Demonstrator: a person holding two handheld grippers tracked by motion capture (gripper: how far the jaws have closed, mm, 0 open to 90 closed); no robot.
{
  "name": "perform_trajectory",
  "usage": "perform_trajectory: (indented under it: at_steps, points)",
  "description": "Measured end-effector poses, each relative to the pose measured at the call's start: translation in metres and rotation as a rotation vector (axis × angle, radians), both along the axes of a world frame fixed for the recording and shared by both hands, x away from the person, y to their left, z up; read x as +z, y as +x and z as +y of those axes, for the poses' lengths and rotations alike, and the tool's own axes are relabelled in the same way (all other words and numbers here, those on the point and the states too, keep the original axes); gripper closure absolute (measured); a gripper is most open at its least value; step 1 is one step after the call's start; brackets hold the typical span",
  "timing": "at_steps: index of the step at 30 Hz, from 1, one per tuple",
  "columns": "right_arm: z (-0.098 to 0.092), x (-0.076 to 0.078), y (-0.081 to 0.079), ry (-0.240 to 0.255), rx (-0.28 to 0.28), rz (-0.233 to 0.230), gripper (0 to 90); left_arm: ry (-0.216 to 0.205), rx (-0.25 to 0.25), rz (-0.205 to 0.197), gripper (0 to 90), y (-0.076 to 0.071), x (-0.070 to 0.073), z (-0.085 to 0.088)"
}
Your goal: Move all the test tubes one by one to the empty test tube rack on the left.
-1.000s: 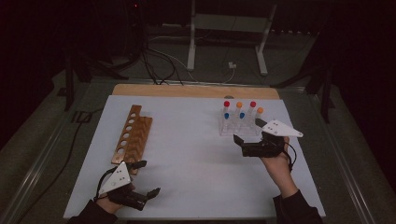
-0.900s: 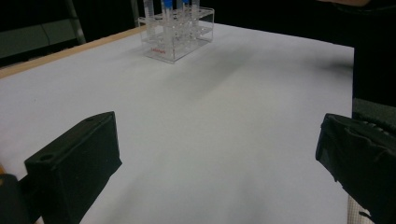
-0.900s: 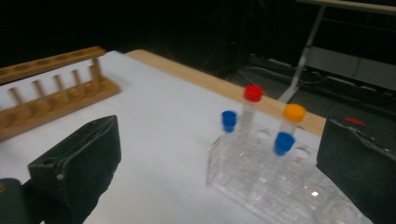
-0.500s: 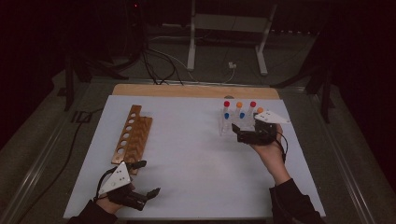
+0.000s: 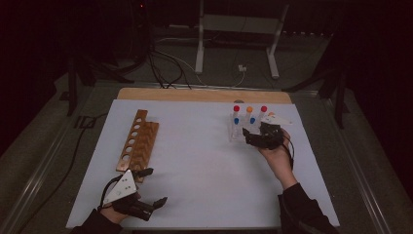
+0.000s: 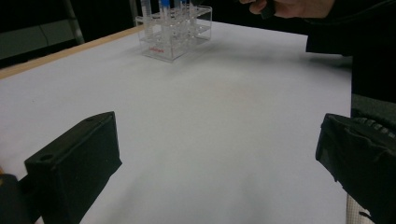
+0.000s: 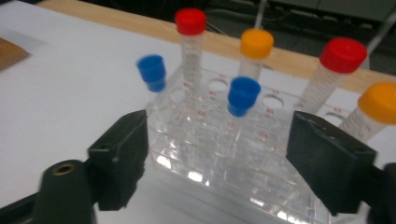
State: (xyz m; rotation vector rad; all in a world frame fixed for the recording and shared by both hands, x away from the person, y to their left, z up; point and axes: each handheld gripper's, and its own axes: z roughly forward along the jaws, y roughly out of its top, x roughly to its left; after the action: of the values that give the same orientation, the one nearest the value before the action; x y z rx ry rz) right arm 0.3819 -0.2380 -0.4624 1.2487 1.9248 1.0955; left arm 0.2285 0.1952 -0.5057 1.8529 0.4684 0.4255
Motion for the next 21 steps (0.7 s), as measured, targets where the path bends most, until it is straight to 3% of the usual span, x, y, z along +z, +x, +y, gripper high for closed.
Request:
perform_trajectory:
  at_steps: [10,21]
  points:
    - [-0.004,-0.004,0.013,0.046,-0.055,0.076,46.7,-0.002,0.001,0.002,0.5,0.0,0.0,0.001]
    - [0.0,-0.007,0.023,0.044,-0.055,0.096,61.5,0.001,0.002,0.003,0.5,0.0,0.0,0.001]
